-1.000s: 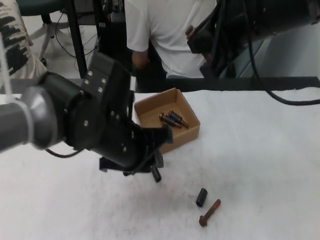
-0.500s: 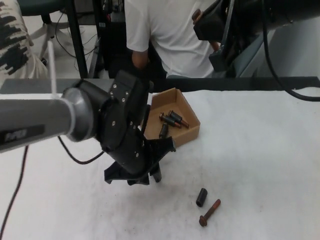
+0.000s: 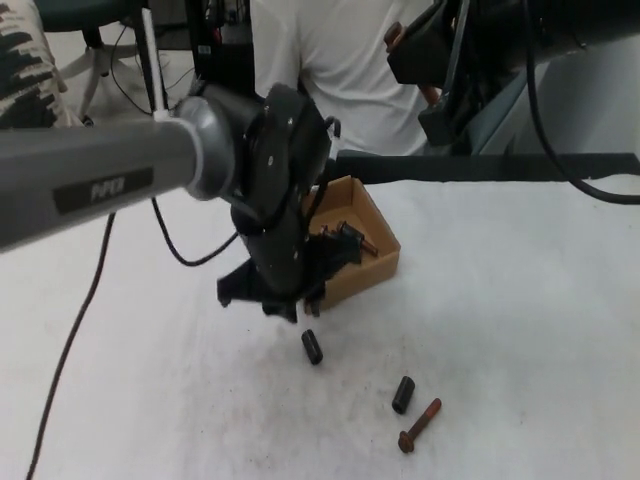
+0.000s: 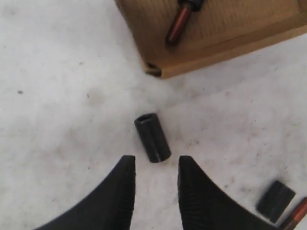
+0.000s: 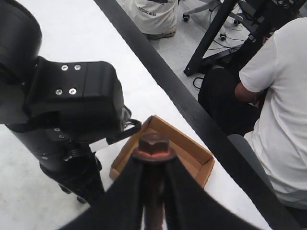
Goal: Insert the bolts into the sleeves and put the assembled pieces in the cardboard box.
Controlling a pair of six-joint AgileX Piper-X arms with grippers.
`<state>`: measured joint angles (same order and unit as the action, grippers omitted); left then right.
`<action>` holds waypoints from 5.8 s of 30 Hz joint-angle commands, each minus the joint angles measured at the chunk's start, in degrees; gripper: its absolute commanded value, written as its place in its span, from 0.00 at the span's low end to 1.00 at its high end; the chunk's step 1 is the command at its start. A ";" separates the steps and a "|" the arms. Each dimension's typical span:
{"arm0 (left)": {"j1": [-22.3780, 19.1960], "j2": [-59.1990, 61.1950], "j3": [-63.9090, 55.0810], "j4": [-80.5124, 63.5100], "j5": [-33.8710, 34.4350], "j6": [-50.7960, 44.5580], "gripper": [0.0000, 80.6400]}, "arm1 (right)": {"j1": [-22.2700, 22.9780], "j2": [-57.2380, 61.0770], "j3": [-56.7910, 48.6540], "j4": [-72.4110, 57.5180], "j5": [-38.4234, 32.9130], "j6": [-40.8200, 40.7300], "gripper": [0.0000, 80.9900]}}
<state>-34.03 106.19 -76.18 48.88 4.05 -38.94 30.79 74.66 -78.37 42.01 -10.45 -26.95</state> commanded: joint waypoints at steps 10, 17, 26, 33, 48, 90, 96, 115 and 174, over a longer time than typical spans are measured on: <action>-0.26 1.44 -0.71 2.97 1.19 0.74 0.36 | -0.06 -0.76 -0.25 -0.26 -0.71 0.39 0.01; -0.50 1.44 -0.71 -0.48 1.81 -6.62 0.36 | -0.06 -0.76 -0.25 -0.26 -0.60 0.10 0.01; -2.93 1.60 -0.60 -2.28 1.38 -11.26 0.36 | -0.06 -0.76 -0.25 -0.26 -0.60 -0.08 0.01; -2.93 1.60 0.02 -2.08 1.19 -11.26 0.36 | -0.06 -0.76 -0.25 -0.26 -0.60 -0.08 0.01; -0.83 3.09 0.35 -3.50 -0.39 -10.73 0.36 | -0.06 -1.47 -0.25 0.95 -0.43 -1.40 0.01; 0.68 7.23 2.00 -4.86 5.86 -10.31 0.00 | -2.97 -1.47 -0.25 -0.80 -0.18 -1.78 0.01; 0.75 7.23 2.00 -4.61 5.86 -5.42 0.00 | -2.97 -1.47 -0.25 -0.80 -0.18 -1.78 0.01; 2.40 -7.89 2.00 -4.66 -4.41 13.48 0.00 | -2.97 -1.90 -0.25 -1.38 -0.17 -1.28 0.01; 15.06 -44.94 52.23 -74.84 41.49 29.22 0.00 | -2.88 10.43 15.69 -54.74 -29.87 50.49 0.01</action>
<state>-19.02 61.38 -23.62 -24.28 44.85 -9.18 27.19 84.55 -62.51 -12.43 -41.09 24.41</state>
